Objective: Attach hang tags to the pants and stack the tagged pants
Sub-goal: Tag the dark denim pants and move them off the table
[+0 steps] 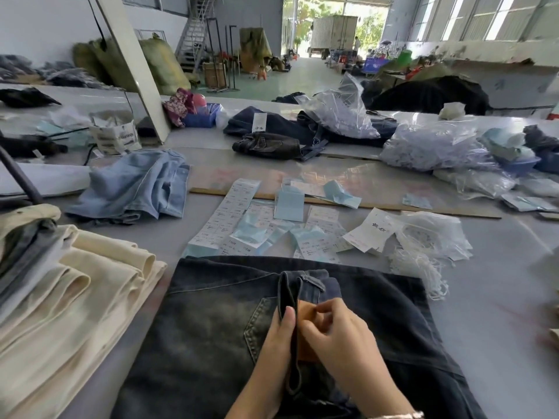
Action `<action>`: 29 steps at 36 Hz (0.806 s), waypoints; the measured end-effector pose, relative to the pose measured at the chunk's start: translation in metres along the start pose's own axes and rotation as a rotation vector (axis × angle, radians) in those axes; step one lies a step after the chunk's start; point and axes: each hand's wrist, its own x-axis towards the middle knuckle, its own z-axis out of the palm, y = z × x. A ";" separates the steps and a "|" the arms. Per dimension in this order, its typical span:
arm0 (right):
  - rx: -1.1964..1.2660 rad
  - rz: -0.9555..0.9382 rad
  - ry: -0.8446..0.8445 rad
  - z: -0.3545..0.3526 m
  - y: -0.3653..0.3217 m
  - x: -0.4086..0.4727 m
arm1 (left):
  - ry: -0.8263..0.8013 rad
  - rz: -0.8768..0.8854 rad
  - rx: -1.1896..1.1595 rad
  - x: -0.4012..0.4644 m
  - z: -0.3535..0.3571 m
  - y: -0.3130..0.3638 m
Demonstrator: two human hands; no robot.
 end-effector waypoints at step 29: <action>1.466 0.061 0.033 0.040 0.062 0.018 | 0.142 -0.072 -0.196 0.013 -0.016 0.000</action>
